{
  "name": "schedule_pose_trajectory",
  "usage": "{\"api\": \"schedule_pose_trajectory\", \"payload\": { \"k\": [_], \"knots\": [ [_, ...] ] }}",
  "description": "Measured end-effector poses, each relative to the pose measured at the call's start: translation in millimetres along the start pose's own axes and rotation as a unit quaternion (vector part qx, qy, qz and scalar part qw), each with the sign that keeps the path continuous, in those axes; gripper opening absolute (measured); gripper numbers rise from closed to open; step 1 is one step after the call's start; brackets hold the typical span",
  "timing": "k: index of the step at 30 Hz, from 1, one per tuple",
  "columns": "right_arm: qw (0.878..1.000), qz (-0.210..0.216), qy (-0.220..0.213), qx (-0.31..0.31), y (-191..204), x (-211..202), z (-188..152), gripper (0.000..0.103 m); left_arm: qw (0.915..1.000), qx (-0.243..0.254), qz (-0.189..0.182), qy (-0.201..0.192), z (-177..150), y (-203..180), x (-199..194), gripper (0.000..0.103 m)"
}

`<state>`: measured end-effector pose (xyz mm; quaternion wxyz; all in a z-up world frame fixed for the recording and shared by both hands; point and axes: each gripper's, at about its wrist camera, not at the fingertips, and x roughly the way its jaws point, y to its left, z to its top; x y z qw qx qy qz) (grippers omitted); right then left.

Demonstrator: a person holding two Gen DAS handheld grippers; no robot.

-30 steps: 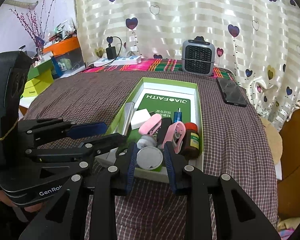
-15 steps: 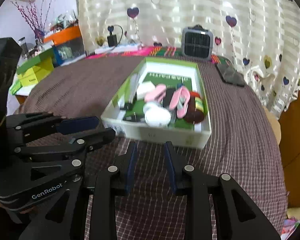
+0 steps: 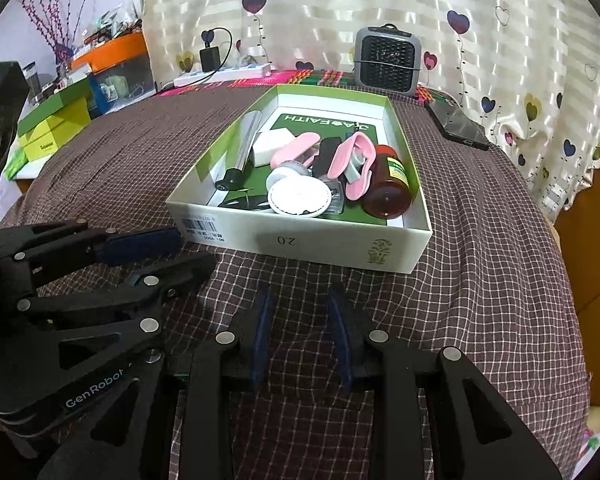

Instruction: Organize rigid objects

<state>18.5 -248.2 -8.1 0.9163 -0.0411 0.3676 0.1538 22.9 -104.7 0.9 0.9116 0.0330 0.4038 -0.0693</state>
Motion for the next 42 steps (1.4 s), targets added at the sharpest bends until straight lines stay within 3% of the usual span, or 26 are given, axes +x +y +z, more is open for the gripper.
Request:
{"api": "schedule_pose_trajectory", "payload": {
  "k": [42],
  "knots": [
    [1.000, 0.007, -0.003, 0.007, -0.1, -0.5, 1.5, 0.030, 1.0000, -0.002, -0.003, -0.001, -0.4, 0.0, 0.7, 0.030]
  ]
}}
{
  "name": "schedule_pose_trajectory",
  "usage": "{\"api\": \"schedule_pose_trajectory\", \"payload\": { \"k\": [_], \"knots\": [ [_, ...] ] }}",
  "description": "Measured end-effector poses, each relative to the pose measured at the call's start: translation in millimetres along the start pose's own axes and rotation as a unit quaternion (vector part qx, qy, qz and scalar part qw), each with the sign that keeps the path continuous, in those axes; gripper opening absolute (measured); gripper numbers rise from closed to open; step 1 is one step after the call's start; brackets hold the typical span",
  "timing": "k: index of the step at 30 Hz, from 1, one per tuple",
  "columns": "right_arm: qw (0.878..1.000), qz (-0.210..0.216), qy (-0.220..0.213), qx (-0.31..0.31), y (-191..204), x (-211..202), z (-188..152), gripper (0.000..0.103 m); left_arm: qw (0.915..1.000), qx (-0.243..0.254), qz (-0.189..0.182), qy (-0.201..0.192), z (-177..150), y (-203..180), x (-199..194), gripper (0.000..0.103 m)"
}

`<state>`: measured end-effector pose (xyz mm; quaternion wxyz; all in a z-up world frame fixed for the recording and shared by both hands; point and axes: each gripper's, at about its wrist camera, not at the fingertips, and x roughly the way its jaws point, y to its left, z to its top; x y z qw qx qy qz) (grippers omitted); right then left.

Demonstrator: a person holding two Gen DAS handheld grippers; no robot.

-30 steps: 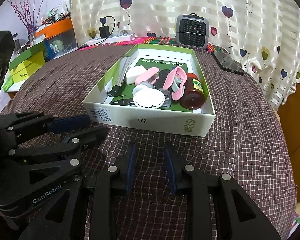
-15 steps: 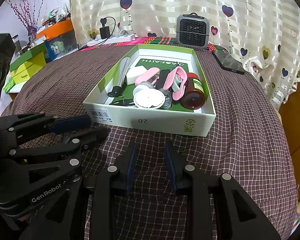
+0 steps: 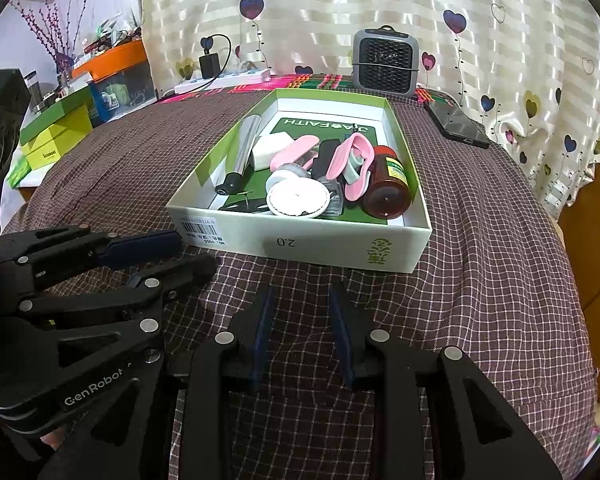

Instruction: Organize rigid objects

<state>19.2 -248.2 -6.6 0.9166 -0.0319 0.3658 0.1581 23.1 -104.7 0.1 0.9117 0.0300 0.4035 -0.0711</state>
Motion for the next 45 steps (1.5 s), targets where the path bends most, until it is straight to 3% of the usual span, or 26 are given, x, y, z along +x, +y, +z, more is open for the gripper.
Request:
{"api": "schedule_pose_trajectory", "payload": {
  "k": [45],
  "knots": [
    [1.000, 0.006, -0.001, 0.006, 0.0, 0.6, 0.0, 0.031, 1.0000, -0.001, -0.001, 0.000, 0.1, -0.1, 0.4, 0.031]
  ]
}}
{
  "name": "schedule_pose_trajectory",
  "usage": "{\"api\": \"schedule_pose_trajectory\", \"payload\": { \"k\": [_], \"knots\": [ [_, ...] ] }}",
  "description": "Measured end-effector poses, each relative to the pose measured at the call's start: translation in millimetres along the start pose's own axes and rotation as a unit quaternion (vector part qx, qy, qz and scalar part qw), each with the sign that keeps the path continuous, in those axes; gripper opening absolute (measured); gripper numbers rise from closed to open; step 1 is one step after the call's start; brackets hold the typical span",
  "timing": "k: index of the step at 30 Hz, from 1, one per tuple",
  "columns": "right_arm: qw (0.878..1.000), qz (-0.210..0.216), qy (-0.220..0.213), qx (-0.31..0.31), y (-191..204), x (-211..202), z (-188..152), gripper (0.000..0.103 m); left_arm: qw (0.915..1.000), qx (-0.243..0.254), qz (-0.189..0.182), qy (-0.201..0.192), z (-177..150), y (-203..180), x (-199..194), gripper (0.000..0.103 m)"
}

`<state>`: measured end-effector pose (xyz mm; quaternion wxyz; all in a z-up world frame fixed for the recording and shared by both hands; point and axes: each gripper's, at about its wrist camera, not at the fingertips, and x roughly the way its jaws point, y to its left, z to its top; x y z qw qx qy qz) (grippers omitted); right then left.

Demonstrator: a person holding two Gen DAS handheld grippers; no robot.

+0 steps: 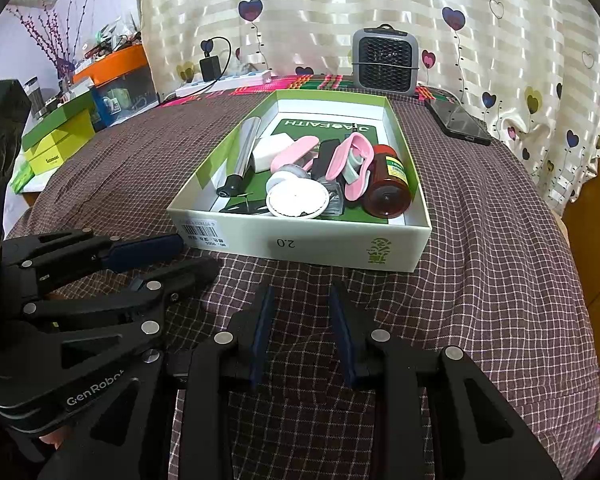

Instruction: Organize rigid objects

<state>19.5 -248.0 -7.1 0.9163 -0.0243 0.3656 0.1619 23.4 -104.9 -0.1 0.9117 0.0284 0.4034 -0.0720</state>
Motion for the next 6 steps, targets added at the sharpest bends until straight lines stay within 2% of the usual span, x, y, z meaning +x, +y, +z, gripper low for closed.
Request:
{"api": "schedule_pose_trajectory", "payload": {
  "k": [6],
  "knots": [
    [1.000, 0.000, 0.000, 0.000, -0.1, 0.0, 0.0, 0.031, 1.0000, 0.000, 0.000, 0.000, -0.1, -0.3, 0.0, 0.031]
  ]
}}
